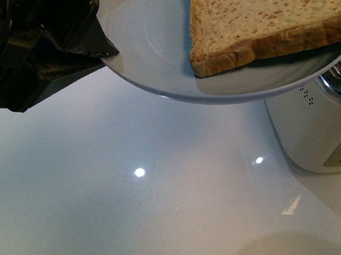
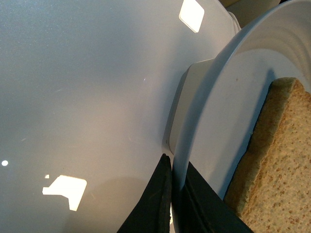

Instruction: Left arm holds plate, right arm toasts bread

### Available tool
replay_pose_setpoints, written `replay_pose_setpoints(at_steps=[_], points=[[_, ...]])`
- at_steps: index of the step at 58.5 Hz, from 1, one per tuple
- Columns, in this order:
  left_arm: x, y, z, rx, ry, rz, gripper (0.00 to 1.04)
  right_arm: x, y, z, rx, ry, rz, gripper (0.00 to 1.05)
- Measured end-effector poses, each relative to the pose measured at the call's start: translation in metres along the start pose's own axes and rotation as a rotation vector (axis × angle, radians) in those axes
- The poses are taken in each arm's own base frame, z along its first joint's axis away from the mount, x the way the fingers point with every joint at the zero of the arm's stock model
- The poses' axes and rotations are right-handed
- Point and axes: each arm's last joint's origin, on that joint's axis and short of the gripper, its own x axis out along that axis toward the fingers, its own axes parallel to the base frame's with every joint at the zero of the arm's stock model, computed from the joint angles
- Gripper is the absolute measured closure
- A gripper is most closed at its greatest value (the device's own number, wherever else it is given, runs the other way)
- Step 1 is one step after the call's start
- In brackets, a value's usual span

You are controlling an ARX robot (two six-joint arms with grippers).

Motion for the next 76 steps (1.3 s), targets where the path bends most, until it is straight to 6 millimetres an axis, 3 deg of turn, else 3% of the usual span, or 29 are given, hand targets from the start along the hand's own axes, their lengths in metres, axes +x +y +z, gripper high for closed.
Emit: replay_pose_setpoints(at_steps=[22,24,29,31,44,55,64,76], points=[[-0.004,-0.002,0.002,-0.001,-0.011,-0.018,1.02,0.000,0.000,0.000,0.000,0.000,0.000,0.09],[-0.004,-0.002,0.002,-0.001,-0.011,-0.018,1.02,0.000,0.000,-0.001,0.040,0.074,-0.042,0.09],[-0.005,-0.002,0.002,-0.002,-0.012,-0.021,1.02,0.004,0.002,-0.003,0.200,0.462,-0.150,0.09],[-0.005,-0.002,0.002,-0.002,-0.011,-0.022,1.02,0.006,0.002,-0.002,0.245,0.486,-0.149,0.09],[-0.005,-0.002,0.003,-0.002,-0.012,-0.022,1.02,0.029,0.001,0.041,0.477,0.436,0.002,0.09],[-0.005,-0.002,0.003,-0.002,-0.015,-0.021,1.02,0.060,0.010,0.069,0.682,0.424,0.205,0.09],[-0.005,-0.002,0.003,-0.002,-0.013,-0.022,1.02,0.081,0.029,0.070,0.782,0.488,0.285,0.09],[-0.005,-0.002,0.003,-0.002,-0.013,-0.022,1.02,0.091,0.048,0.060,0.814,0.571,0.336,0.09]])
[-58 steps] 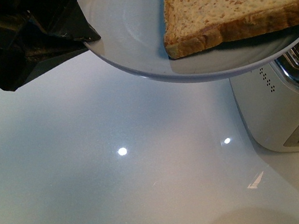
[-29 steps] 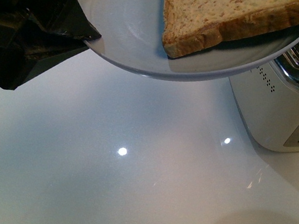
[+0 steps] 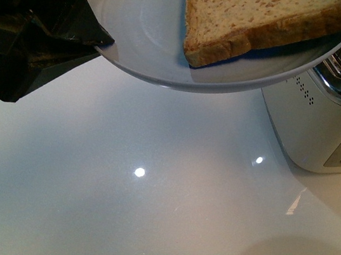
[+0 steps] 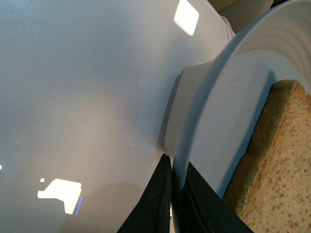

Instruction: Left arm holds plate, right arm toasts bread

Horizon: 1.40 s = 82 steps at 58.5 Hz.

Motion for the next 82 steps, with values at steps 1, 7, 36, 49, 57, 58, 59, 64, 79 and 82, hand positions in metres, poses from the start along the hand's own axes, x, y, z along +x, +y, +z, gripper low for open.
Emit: replay_pose_setpoints(at_steps=[1,7,36,49,57,58,59,64,79,82], points=[[0.000,0.000,0.000,0.000,-0.001,0.000,1.02,0.001,0.000,-0.001,0.003,0.006,0.003,0.12],[0.000,0.000,0.000,0.000,0.000,0.000,1.02,0.007,0.001,-0.003,0.013,0.022,0.010,0.16],[0.000,0.000,0.000,0.000,0.000,-0.001,1.02,0.009,0.002,-0.002,0.047,0.037,0.029,0.97],[0.000,0.000,0.000,0.000,0.000,0.000,1.02,-0.006,0.010,0.013,0.047,-0.013,0.049,1.02],[0.000,0.000,0.000,0.000,0.001,0.000,1.02,-0.022,0.021,0.031,-0.013,-0.088,0.026,1.02],[0.000,0.000,0.000,0.000,0.000,-0.001,1.02,-0.026,0.023,0.035,-0.032,-0.104,0.022,1.02],[0.000,0.000,0.000,0.000,0.000,-0.001,1.02,-0.027,0.024,0.037,-0.041,-0.112,0.020,1.02],[0.000,0.000,0.000,-0.001,0.000,-0.001,1.02,-0.042,0.032,0.057,-0.136,-0.205,-0.029,1.02],[0.000,0.000,0.000,-0.001,0.000,-0.001,1.02,-0.063,0.031,0.087,-0.456,-0.321,-0.225,1.02],[0.000,0.000,0.000,-0.001,0.000,-0.001,1.02,-0.060,0.027,0.088,-0.524,-0.310,-0.267,1.02]])
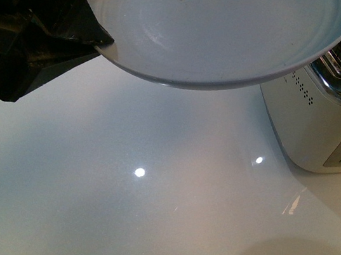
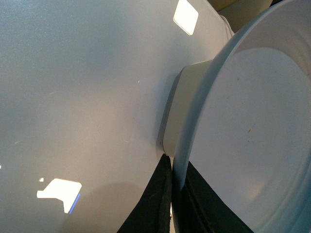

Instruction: Left arm holds plate, right arm toasts bread

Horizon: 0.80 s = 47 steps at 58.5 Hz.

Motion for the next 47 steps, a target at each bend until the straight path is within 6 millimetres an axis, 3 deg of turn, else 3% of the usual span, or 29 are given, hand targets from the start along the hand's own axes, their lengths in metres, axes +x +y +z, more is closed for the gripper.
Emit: replay_pose_setpoints(at_steps=[21,47], points=[[0.000,0.000,0.000,0.000,0.000,0.000,1.02,0.066,-0.017,-0.046,-0.348,0.184,-0.074,1.02],[0.000,0.000,0.000,0.000,0.000,0.000,1.02,0.102,-0.011,-0.074,-0.364,0.283,-0.074,1.02]])
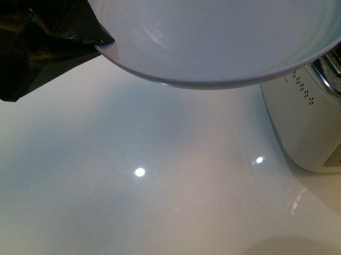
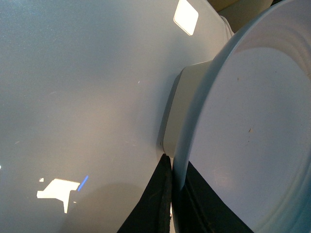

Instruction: Left arm holds plate, right arm toasts bread

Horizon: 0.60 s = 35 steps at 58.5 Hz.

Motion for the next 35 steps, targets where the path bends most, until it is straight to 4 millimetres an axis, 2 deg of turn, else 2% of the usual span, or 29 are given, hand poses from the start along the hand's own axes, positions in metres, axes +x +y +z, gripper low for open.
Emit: replay_pose_setpoints(at_steps=[18,35], points=[[0.000,0.000,0.000,0.000,0.000,0.000,1.02,0.018,0.007,-0.007,-0.041,0.063,-0.045,1.02],[0.000,0.000,0.000,0.000,0.000,0.000,1.02,0.020,0.011,-0.002,-0.086,0.127,-0.121,1.02]])
